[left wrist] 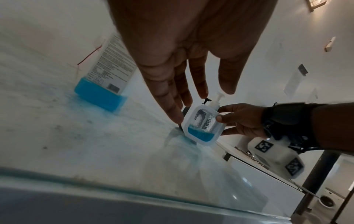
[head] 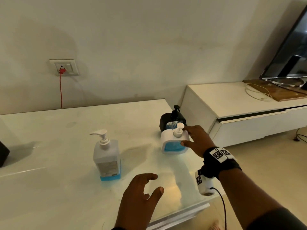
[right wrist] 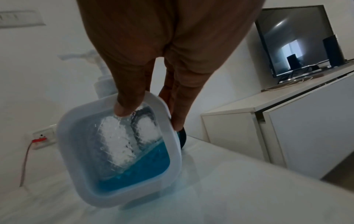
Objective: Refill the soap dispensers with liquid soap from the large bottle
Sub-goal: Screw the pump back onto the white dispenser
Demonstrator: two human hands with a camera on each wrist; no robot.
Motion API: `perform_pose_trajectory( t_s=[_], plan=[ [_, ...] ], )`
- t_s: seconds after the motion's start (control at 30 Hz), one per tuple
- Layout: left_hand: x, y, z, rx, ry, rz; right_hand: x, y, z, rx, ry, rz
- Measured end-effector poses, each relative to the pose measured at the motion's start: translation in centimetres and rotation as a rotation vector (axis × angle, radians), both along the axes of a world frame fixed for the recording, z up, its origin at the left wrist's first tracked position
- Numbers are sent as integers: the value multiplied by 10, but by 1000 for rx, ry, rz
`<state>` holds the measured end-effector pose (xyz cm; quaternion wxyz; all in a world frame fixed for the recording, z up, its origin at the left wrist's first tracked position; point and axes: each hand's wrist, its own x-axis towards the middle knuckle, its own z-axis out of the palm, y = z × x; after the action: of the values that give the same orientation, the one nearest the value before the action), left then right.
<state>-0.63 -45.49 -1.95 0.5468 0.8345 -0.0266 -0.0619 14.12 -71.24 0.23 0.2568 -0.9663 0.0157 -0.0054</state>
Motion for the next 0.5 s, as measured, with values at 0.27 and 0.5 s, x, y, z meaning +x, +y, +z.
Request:
perform_pose_trajectory(
  t_s=[0.27, 0.5],
  plan=[
    [15, -17, -7, 24, 66, -46, 41, -23, 0, -73, 21, 3],
    [13, -10, -18, 46, 100, -55, 58, -25, -6, -17, -53, -32]
  ],
)
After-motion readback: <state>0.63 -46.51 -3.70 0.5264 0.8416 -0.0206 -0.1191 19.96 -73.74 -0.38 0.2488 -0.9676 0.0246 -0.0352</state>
